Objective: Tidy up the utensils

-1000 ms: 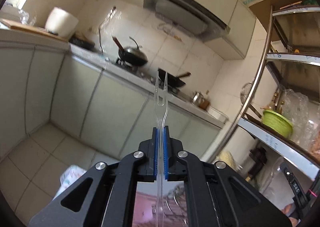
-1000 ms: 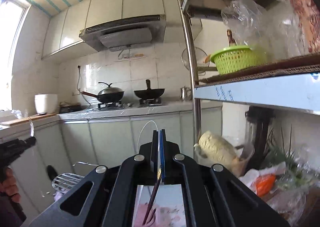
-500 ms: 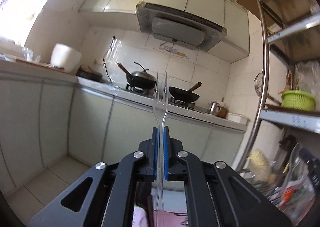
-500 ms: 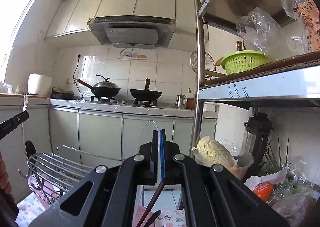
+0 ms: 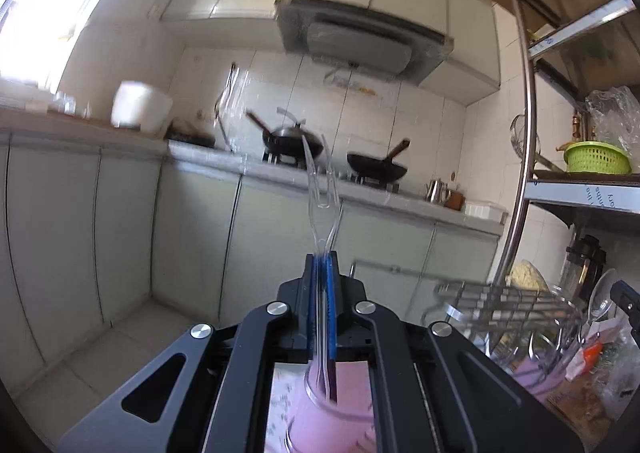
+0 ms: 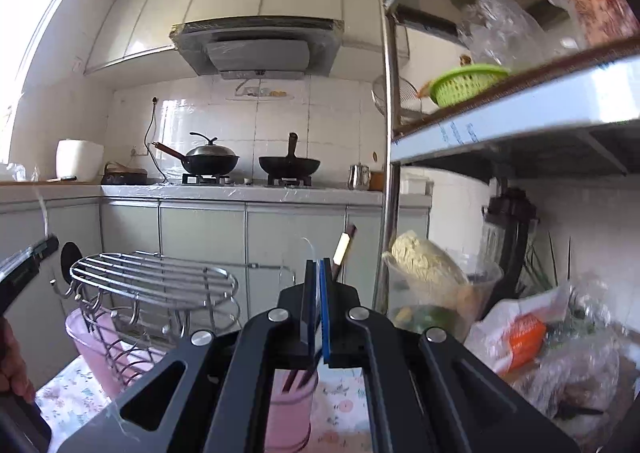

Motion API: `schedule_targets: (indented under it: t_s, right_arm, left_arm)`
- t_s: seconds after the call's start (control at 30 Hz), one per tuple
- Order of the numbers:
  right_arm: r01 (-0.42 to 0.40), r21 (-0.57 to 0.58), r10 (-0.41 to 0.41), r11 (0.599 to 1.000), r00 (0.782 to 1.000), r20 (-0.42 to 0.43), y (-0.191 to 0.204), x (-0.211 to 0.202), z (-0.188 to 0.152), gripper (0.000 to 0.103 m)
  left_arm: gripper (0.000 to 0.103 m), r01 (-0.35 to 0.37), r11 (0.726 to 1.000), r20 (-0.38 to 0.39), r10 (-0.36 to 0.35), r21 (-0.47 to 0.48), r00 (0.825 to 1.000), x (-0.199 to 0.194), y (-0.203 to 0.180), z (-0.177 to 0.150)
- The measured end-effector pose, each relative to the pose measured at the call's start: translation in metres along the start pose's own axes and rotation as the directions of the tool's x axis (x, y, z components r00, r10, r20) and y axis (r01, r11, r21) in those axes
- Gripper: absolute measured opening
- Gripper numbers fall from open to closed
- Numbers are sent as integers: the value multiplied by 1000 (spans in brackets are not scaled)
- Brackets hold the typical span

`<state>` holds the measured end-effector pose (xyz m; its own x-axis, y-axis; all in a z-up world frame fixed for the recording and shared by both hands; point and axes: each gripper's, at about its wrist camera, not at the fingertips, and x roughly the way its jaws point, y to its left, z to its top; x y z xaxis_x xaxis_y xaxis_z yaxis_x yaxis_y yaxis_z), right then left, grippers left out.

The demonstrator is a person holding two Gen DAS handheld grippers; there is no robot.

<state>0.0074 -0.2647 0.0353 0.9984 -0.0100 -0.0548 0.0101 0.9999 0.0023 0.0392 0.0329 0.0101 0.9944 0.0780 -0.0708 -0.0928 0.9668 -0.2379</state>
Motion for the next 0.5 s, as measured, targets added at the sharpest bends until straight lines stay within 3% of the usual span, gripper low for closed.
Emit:
schedule_targets:
  t_s: [0.17, 0.5]
  right_arm:
    - [-22, 71, 28, 997, 997, -76, -13, 3, -6, 2]
    - [-56, 249, 109, 967, 973, -204, -44, 26, -15, 2]
  left_arm:
    - [4, 20, 995, -118, -32, -94, 993, 10, 17, -9]
    - [4, 59, 990, -239, -88, -126, 967, 29, 28, -14]
